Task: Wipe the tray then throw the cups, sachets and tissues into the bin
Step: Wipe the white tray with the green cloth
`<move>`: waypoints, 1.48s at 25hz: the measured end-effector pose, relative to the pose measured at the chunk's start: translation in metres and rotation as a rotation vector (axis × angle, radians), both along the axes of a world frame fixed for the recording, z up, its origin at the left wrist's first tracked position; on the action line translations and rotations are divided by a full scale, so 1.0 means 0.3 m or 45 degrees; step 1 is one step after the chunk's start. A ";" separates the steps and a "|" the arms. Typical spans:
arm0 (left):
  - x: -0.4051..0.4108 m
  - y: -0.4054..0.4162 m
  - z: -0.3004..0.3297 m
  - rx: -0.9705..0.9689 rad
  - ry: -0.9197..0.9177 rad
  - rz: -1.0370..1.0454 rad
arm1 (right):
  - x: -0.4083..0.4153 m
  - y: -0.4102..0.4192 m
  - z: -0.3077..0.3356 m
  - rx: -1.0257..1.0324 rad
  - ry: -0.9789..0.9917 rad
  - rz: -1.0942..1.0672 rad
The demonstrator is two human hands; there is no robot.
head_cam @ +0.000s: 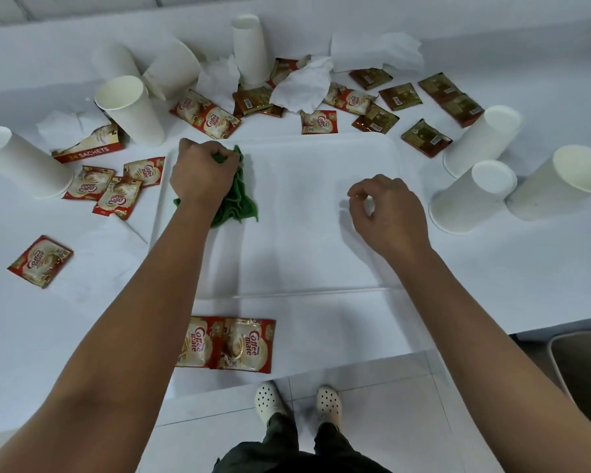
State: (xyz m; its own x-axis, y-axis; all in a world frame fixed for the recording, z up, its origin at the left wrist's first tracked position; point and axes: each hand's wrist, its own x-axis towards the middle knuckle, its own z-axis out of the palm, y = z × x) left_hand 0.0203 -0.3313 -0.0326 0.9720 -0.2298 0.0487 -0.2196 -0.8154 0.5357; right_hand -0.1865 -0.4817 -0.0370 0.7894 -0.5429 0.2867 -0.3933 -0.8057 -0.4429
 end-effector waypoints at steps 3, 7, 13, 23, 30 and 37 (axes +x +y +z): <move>-0.102 -0.010 0.004 -0.021 0.009 -0.143 | -0.102 0.009 -0.022 -0.088 0.143 -0.161; -0.201 -0.020 -0.037 0.053 0.027 -0.263 | -0.178 0.018 -0.041 0.019 0.239 -0.361; -0.256 -0.055 -0.054 0.166 -0.019 -0.306 | -0.243 0.013 -0.121 0.340 -0.134 -0.386; -0.451 -0.136 -0.048 0.146 -0.038 -0.988 | -0.235 0.016 -0.129 0.271 -0.205 -0.378; -0.549 -0.130 -0.027 0.032 0.143 -1.111 | -0.241 0.018 -0.136 0.225 -0.173 -0.362; -0.550 -0.037 0.054 -0.833 0.390 -0.444 | -0.249 0.029 -0.131 0.128 -0.227 -0.316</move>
